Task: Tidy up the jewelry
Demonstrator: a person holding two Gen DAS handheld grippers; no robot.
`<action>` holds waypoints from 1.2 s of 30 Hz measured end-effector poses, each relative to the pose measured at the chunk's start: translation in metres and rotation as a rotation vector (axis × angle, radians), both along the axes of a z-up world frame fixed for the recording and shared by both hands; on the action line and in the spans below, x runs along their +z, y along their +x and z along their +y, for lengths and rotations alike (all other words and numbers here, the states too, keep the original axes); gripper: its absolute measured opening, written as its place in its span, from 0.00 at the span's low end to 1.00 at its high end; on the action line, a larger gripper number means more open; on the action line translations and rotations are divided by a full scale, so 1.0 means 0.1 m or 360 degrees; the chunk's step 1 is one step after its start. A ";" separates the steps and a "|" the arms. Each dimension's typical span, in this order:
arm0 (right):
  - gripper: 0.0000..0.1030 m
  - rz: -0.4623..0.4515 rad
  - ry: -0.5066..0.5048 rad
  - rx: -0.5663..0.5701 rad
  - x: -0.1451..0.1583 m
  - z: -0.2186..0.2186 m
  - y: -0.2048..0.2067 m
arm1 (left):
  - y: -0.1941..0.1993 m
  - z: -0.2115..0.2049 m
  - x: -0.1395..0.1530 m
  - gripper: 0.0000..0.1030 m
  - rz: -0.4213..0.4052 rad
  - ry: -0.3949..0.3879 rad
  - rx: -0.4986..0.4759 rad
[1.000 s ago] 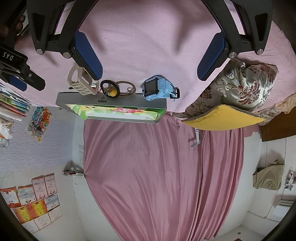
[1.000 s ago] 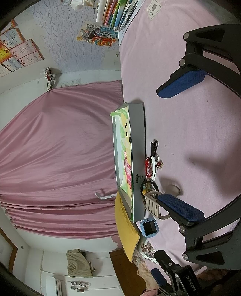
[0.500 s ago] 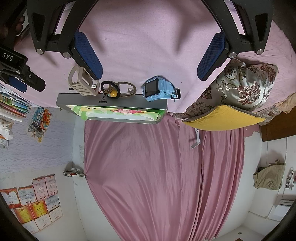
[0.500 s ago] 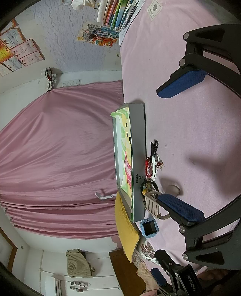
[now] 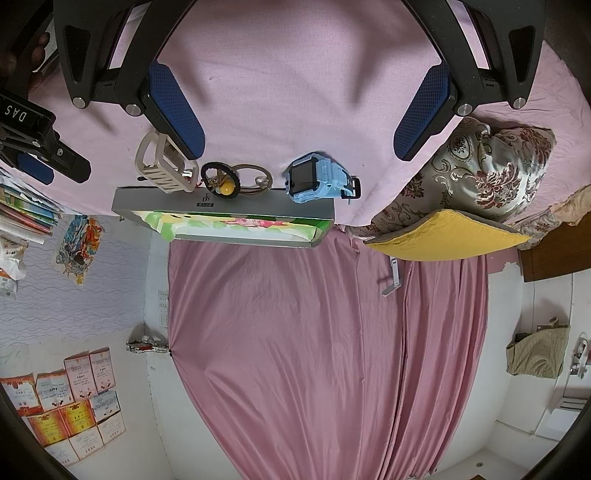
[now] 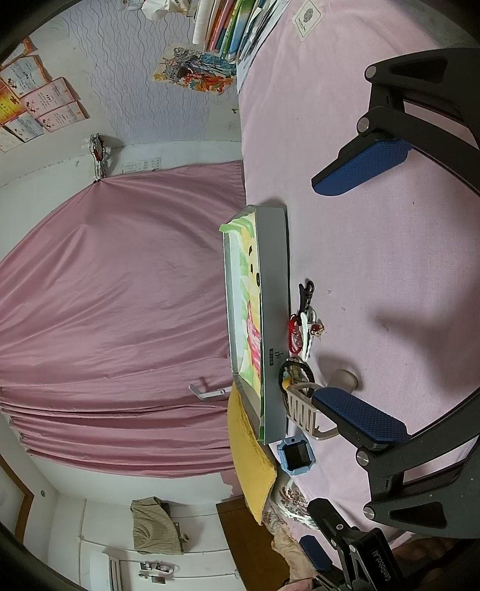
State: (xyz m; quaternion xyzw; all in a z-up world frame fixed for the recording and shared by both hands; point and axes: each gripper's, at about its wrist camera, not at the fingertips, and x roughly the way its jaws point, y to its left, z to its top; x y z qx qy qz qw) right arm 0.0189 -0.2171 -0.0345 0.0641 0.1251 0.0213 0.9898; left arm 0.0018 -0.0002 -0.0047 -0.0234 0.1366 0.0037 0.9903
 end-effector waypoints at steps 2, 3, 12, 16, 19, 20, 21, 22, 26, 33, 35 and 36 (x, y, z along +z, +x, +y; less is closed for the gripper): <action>0.99 0.0000 0.0000 0.0001 0.00 0.00 0.00 | 0.00 0.00 0.00 0.99 0.0001 0.0000 0.0000; 0.99 0.0000 0.0000 0.0001 0.00 0.00 0.00 | 0.00 0.00 0.00 1.00 0.0001 -0.0001 0.0000; 0.99 0.0004 -0.0001 0.0001 -0.01 0.01 0.00 | 0.00 0.00 0.00 1.00 0.0002 0.0000 -0.0001; 0.99 0.0006 0.0001 0.0003 -0.01 0.01 0.00 | 0.01 0.00 0.00 1.00 0.0003 0.0001 -0.0001; 0.99 0.0006 0.0001 0.0004 -0.02 0.02 0.00 | 0.01 0.00 0.00 1.00 0.0003 0.0001 0.0000; 0.99 0.0006 0.0000 0.0004 -0.02 0.02 0.00 | 0.01 0.00 0.00 1.00 0.0004 0.0000 0.0000; 0.99 0.0007 0.0000 0.0003 -0.02 0.02 0.00 | 0.01 0.00 0.00 0.99 0.0004 0.0000 -0.0001; 0.99 0.0007 0.0000 0.0002 -0.02 0.02 0.00 | 0.01 0.00 0.00 0.99 0.0004 0.0000 -0.0001; 0.99 -0.0005 0.0011 0.0019 -0.02 0.04 0.00 | 0.01 0.02 0.00 1.00 0.0000 0.0005 0.0011; 0.99 -0.0009 -0.0016 0.0165 0.15 0.13 0.06 | 0.11 0.17 0.12 0.99 -0.0006 -0.0002 0.0009; 0.99 0.0061 -0.0034 0.0223 0.19 0.20 0.13 | 0.19 0.24 0.17 0.99 0.0022 -0.0018 -0.0009; 0.99 0.0093 -0.0029 0.0252 0.19 0.23 0.16 | 0.24 0.28 0.19 0.99 0.0046 -0.0029 -0.0023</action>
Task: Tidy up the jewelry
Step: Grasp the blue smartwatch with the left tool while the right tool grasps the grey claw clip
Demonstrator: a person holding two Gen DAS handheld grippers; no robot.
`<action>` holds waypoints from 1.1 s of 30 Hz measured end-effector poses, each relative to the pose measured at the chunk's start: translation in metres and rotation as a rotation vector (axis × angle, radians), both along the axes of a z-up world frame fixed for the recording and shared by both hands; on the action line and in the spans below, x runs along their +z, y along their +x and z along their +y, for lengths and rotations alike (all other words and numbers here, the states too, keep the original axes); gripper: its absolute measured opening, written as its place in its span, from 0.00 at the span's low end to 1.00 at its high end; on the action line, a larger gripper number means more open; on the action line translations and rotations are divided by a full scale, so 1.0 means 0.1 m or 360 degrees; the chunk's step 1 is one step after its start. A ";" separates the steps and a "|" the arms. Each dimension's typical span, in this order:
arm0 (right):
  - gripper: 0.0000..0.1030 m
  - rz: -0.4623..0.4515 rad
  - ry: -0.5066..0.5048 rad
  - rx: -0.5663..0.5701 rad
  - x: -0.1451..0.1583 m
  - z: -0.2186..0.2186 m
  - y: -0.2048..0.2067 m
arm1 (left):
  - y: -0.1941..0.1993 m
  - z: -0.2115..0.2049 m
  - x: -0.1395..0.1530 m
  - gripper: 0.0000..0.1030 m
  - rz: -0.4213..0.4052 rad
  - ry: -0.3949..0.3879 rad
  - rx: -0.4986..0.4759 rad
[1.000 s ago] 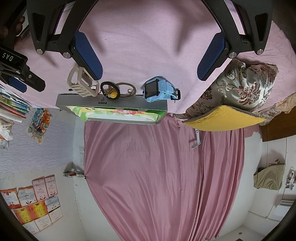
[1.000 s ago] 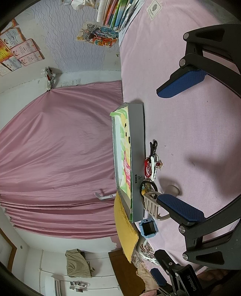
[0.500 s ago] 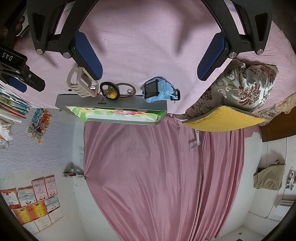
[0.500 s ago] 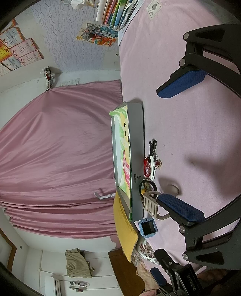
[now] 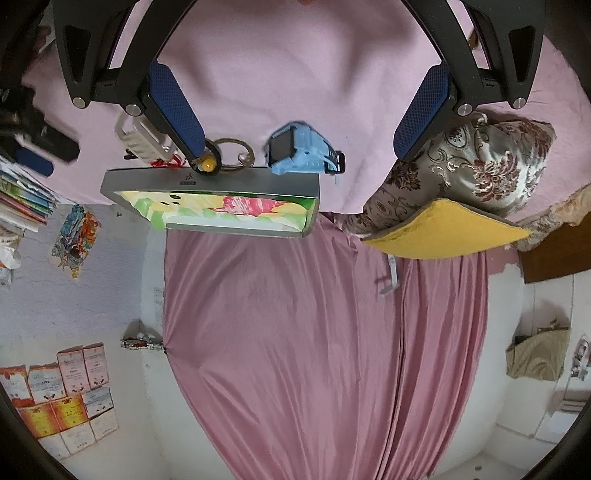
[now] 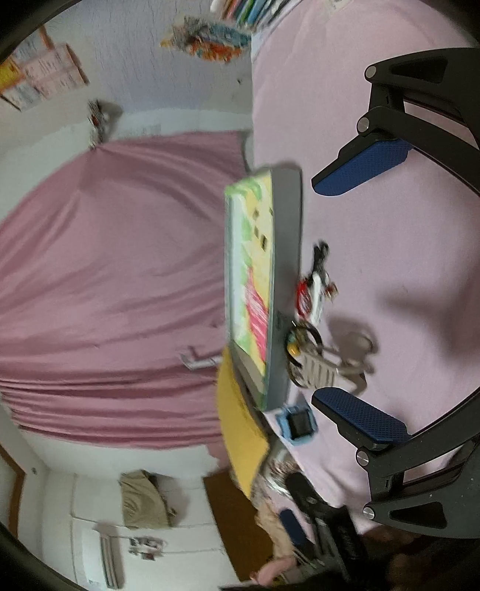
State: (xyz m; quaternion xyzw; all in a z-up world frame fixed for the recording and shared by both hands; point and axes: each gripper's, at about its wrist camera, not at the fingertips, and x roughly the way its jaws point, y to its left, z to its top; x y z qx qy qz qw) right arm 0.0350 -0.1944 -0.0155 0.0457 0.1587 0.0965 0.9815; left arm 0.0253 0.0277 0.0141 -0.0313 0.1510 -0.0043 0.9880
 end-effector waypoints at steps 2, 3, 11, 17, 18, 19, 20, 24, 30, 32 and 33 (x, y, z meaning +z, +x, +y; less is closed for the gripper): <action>0.99 0.0073 0.0012 0.0056 -0.01 0.06 0.07 | 0.13 0.07 0.04 0.99 0.0065 -0.0018 -0.0018; 0.99 0.0115 0.0029 0.0082 -0.02 0.10 0.11 | 0.20 0.11 0.04 0.99 0.0116 -0.0039 -0.0032; 0.99 0.0341 -0.0094 0.0170 -0.08 0.42 0.36 | 0.66 0.36 -0.07 0.99 0.0438 -0.0295 -0.0203; 0.90 0.0528 -0.0116 0.0215 -0.11 0.58 0.57 | 0.92 0.36 -0.17 0.92 0.0635 -0.0415 -0.0312; 0.83 0.0554 -0.0124 0.0215 -0.13 0.60 0.60 | 0.96 0.34 -0.19 0.92 0.0660 -0.0420 -0.0325; 0.79 0.0581 -0.0133 0.0214 -0.14 0.62 0.63 | 0.99 0.33 -0.19 0.91 0.0681 -0.0421 -0.0333; 0.71 0.0609 -0.0140 0.0214 -0.16 0.65 0.66 | 1.03 0.32 -0.20 0.88 0.0707 -0.0416 -0.0339; 0.51 0.0683 -0.0113 0.0220 -0.19 0.65 0.74 | 1.15 0.28 -0.23 0.85 0.0791 -0.0407 -0.0349; 0.34 0.0726 -0.0106 0.0206 -0.17 0.61 0.85 | 1.28 0.19 -0.25 0.81 0.0841 -0.0375 -0.0320; 0.30 0.0732 -0.0089 0.0207 -0.14 0.58 0.91 | 1.31 0.16 -0.26 0.79 0.0842 -0.0351 -0.0303; 0.30 0.0733 -0.0087 0.0208 -0.14 0.57 0.93 | 1.33 0.14 -0.26 0.78 0.0845 -0.0340 -0.0295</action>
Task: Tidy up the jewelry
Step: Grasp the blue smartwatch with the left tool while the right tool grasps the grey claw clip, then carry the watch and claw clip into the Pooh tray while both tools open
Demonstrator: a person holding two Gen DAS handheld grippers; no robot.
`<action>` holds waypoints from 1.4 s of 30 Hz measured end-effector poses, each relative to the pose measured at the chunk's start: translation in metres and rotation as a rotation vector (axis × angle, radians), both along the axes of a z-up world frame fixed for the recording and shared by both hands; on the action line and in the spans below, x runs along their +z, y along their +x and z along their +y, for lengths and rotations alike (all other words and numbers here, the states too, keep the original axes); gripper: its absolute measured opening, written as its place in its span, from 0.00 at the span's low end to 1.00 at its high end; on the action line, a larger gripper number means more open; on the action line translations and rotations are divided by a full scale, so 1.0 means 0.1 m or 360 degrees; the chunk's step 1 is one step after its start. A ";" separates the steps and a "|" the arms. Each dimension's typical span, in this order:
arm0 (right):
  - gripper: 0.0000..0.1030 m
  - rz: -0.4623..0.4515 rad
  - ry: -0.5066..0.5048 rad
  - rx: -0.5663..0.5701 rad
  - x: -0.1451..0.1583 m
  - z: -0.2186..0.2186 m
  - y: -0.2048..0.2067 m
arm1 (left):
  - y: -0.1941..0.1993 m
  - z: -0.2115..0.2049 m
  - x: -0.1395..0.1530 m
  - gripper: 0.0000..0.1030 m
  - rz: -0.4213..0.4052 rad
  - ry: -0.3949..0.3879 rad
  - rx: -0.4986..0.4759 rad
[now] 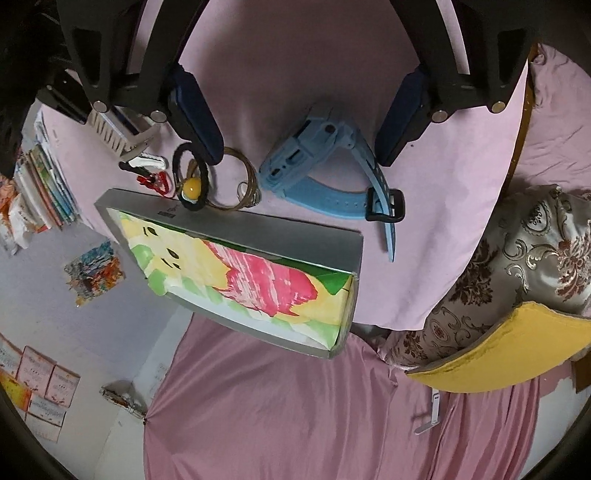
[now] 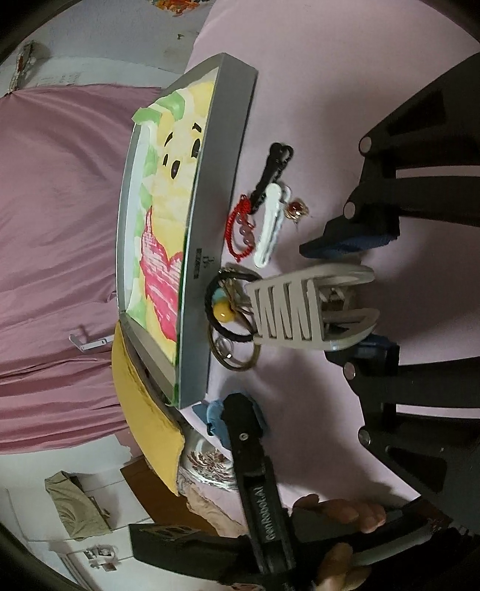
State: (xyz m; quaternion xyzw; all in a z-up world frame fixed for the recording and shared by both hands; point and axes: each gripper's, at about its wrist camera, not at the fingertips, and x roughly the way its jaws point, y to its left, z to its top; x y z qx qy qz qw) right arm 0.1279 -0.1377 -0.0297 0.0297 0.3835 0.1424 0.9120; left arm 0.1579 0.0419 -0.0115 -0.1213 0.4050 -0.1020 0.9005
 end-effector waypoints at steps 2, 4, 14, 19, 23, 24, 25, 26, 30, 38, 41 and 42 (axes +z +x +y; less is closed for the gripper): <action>0.30 0.0009 0.0002 0.0014 0.01 0.00 0.05 | 0.03 -0.02 0.00 0.75 0.0003 0.0018 0.0010; 0.30 0.0014 0.0012 0.0030 0.01 0.00 0.09 | 0.06 -0.03 0.00 0.71 0.0004 0.0041 0.0028; 0.30 0.0012 0.0037 0.0077 -0.02 0.04 0.20 | 0.10 -0.09 0.01 0.57 0.0031 0.0179 0.0085; 0.30 0.0022 0.0019 0.0120 -0.03 0.06 0.26 | 0.11 -0.16 0.00 0.52 0.0037 0.0261 0.0080; 0.20 0.0011 0.0059 0.0112 -0.03 0.02 0.24 | 0.06 -0.13 0.01 0.52 0.0019 0.0233 0.0090; 0.20 0.0010 0.0066 0.0110 -0.03 0.00 0.22 | 0.04 -0.13 0.01 0.52 0.0010 0.0238 0.0087; 0.20 0.0009 0.0074 0.0110 -0.03 0.00 0.21 | 0.01 -0.14 0.00 0.52 0.0004 0.0232 0.0082; 0.20 0.0006 0.0079 0.0111 -0.03 -0.01 0.19 | -0.03 -0.14 0.00 0.51 -0.0001 0.0214 0.0070; 0.20 -0.0030 0.0138 0.0127 -0.03 -0.08 0.08 | -0.25 -0.13 -0.01 0.51 -0.0054 0.0105 0.0043; 0.20 -0.0253 0.0220 0.0068 0.21 -0.28 -0.06 | -0.50 -0.14 0.22 0.51 -0.0339 -0.0052 0.0024; 0.20 -0.0369 0.0212 0.0059 0.43 -0.34 0.00 | -0.50 -0.18 0.44 0.51 -0.0509 -0.0026 0.0032; 0.20 -0.0395 0.0209 0.0062 0.48 -0.35 0.02 | -0.48 -0.20 0.53 0.51 -0.0570 -0.0005 0.0035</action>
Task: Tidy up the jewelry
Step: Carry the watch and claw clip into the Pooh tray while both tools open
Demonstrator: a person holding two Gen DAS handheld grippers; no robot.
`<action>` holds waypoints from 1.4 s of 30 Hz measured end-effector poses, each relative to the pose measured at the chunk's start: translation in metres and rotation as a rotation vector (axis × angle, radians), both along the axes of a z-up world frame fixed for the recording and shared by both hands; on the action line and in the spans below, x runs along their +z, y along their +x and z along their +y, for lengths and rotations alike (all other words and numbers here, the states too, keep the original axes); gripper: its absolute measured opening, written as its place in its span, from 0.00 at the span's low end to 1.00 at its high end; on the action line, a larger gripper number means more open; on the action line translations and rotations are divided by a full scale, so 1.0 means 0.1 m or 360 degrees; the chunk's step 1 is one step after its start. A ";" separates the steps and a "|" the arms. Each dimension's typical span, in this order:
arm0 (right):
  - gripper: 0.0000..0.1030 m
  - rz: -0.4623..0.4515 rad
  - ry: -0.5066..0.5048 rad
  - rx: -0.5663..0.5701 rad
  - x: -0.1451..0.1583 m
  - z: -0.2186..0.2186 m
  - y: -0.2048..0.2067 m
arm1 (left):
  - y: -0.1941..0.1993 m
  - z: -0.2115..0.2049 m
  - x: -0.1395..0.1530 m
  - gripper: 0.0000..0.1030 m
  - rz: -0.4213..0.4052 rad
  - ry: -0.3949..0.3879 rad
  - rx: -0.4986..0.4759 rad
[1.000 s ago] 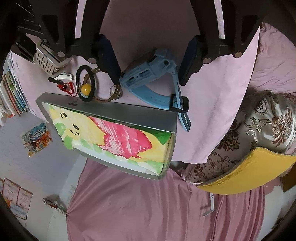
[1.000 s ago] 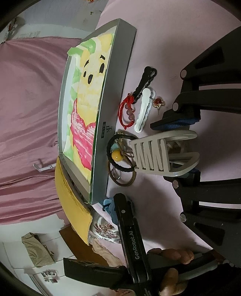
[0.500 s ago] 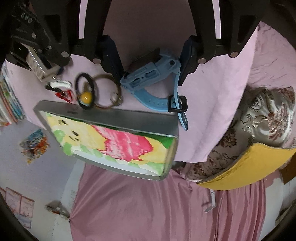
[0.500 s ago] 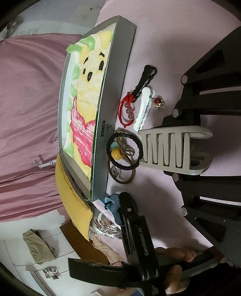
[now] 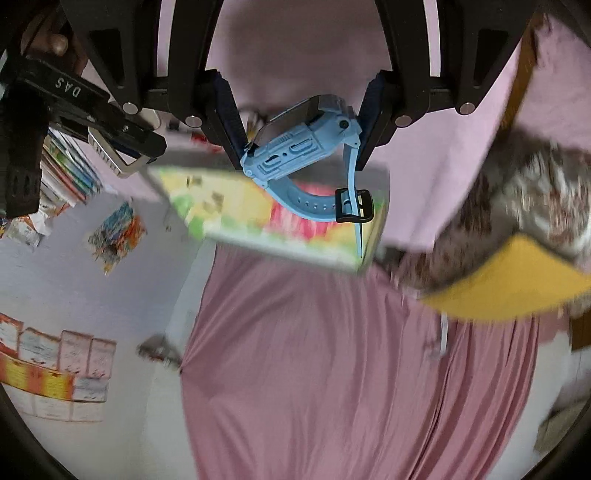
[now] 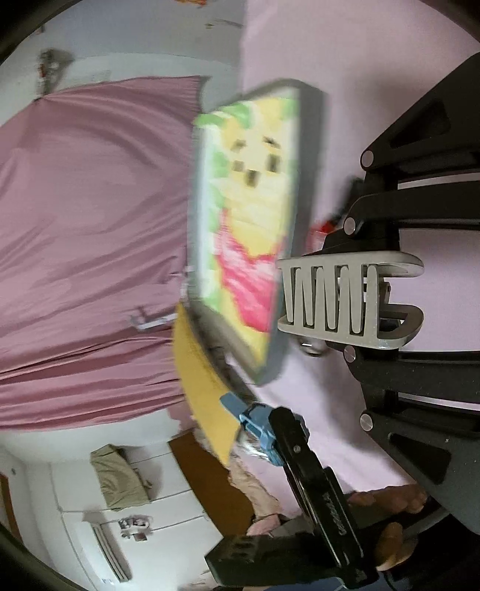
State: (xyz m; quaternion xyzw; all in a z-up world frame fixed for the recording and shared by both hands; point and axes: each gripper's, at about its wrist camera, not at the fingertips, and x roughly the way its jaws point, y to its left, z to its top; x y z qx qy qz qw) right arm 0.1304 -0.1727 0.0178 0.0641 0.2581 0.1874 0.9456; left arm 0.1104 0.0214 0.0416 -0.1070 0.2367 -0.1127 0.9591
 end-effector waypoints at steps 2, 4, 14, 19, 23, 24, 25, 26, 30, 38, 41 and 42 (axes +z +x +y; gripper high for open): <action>0.20 -0.0086 -0.0012 -0.0009 0.16 -0.03 0.13 | 0.06 -0.02 0.14 0.51 -0.0096 0.0028 0.0003; 0.20 -0.0147 -0.0006 -0.0049 0.28 -0.06 0.28 | 0.13 -0.02 0.26 0.51 -0.0214 0.0032 0.0013; 0.20 -0.0233 0.0001 -0.0188 0.59 -0.08 1.17 | 0.86 -0.13 0.57 0.52 -0.0399 0.0121 0.0018; 0.20 -0.0066 -0.0055 -0.0166 0.50 0.00 1.70 | 1.41 -0.19 0.51 0.52 -0.0148 0.0143 -0.0035; 0.20 0.0141 -0.0081 -0.0112 0.37 0.06 2.11 | 1.87 -0.21 0.32 0.52 0.0210 0.0138 -0.0128; 0.20 0.0169 -0.0092 -0.0102 0.34 0.07 2.16 | 1.99 -0.21 0.26 0.52 0.0304 0.0127 -0.0154; 0.20 0.0216 -0.0112 -0.0090 0.30 0.09 2.26 | 2.04 -0.21 0.22 0.52 0.0344 0.0127 -0.0161; 0.20 0.0262 -0.0126 -0.0079 0.27 0.11 2.35 | 2.12 -0.21 0.17 0.52 0.0394 0.0126 -0.0166; 0.20 0.0420 -0.0170 -0.0050 0.11 0.13 2.60 | 2.29 -0.18 0.00 0.52 0.0548 0.0133 -0.0138; 0.20 0.0617 -0.0273 0.0029 -0.20 0.27 2.69 | 2.42 -0.21 -0.24 0.52 0.0763 0.0201 -0.0130; 0.20 0.0659 -0.0306 0.0044 -0.24 0.31 2.72 | 2.46 -0.20 -0.30 0.52 0.0821 0.0224 -0.0142; 0.20 0.0665 -0.0308 0.0047 -0.26 0.31 2.68 | 2.46 -0.20 -0.30 0.52 0.0824 0.0238 -0.0146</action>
